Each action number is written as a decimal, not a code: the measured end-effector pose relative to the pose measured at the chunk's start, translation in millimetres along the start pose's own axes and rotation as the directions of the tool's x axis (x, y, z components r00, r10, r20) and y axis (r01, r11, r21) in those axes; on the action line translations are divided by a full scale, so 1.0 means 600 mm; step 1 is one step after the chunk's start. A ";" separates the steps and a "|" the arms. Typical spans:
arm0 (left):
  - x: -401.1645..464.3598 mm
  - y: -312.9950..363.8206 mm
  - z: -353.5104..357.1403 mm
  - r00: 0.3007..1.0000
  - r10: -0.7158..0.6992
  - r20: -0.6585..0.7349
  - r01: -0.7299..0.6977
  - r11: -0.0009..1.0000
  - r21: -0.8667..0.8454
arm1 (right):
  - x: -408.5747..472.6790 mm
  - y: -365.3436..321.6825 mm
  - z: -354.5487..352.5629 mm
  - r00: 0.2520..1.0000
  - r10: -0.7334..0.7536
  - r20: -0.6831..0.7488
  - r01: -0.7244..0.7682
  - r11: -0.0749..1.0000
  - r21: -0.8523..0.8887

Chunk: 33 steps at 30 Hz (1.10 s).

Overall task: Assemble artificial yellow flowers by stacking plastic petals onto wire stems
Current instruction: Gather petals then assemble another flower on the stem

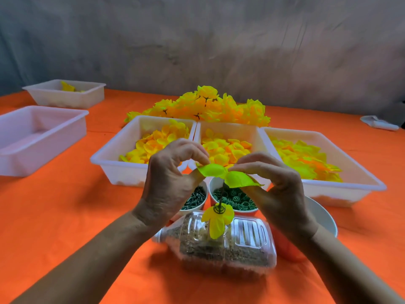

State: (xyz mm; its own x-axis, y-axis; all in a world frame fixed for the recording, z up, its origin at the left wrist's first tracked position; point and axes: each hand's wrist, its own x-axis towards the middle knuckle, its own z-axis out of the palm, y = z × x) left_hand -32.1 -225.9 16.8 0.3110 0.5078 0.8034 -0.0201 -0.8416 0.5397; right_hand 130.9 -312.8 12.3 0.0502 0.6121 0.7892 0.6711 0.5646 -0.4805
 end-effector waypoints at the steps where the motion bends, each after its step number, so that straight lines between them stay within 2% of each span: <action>1: -0.003 0.003 -0.001 1.000 0.005 0.004 -0.005 1.000 0.000 | -0.003 -0.001 0.000 1.000 0.004 0.010 -0.004 1.000 0.001; 6: -0.021 0.008 -0.007 0.996 0.058 0.069 -0.060 0.998 0.022 | -0.016 -0.003 0.002 0.992 -0.127 0.025 0.129 0.982 -0.140; 11: -0.026 0.010 -0.004 0.973 0.178 0.146 -0.201 0.967 0.158 | -0.024 -0.006 0.006 0.981 -0.193 0.014 0.190 0.944 -0.270; 15: -0.026 0.013 -0.004 0.966 0.231 0.113 -0.249 0.952 0.180 | -0.023 -0.010 0.005 0.973 -0.229 -0.041 0.201 0.917 -0.346; 22: -0.025 0.017 -0.004 0.964 0.262 0.040 -0.265 0.945 0.193 | -0.019 -0.012 0.010 0.967 -0.234 -0.098 0.189 0.923 -0.336; 25: -0.017 0.020 -0.004 0.989 0.146 0.019 -0.147 0.983 0.111 | -0.009 -0.015 0.016 0.986 -0.122 -0.116 0.093 0.969 -0.227; 28: 0.002 0.023 -0.004 0.997 -0.077 0.020 0.078 0.996 -0.039 | 0.000 -0.015 0.013 0.986 0.138 -0.090 -0.133 0.989 0.057; 31: 0.019 0.019 0.000 0.973 -0.222 0.056 0.228 0.965 -0.133 | 0.005 -0.014 0.004 0.923 0.379 0.063 -0.372 0.841 0.392; 33: 0.023 0.015 0.001 0.966 -0.246 0.082 0.256 0.953 -0.160 | 0.006 -0.009 0.004 0.889 0.442 0.120 -0.441 0.754 0.487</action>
State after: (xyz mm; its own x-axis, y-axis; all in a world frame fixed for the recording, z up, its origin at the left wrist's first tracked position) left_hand -27.2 -226.7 32.7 0.3835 0.6821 0.6227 -0.0917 -0.6428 0.7605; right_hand 125.7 -312.4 17.3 0.2523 0.8603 0.4430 0.1240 0.4253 -0.8965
